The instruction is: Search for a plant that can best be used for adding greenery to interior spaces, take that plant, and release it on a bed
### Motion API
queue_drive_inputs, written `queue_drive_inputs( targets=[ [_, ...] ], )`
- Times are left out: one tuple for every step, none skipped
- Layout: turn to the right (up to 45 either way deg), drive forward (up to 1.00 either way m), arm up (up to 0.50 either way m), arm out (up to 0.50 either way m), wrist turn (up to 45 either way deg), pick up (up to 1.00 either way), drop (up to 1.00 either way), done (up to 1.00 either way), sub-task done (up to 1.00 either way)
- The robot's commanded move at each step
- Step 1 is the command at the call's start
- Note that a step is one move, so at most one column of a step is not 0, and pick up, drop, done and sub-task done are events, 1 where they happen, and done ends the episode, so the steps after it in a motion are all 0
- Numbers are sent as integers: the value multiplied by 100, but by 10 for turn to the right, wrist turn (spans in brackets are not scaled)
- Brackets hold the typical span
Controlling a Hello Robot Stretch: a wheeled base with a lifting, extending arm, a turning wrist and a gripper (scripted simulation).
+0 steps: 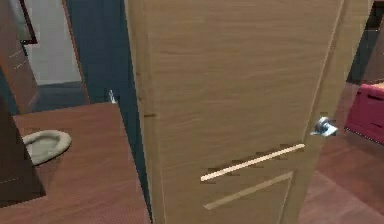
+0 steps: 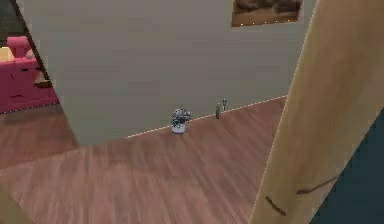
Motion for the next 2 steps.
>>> queue_drive_inputs(
  targets=[
    [450, 0, 0, 0, 0, 0, 0, 0, 0],
    [120, 0, 0, 0, 0, 0, 0, 0, 0]
  ],
)
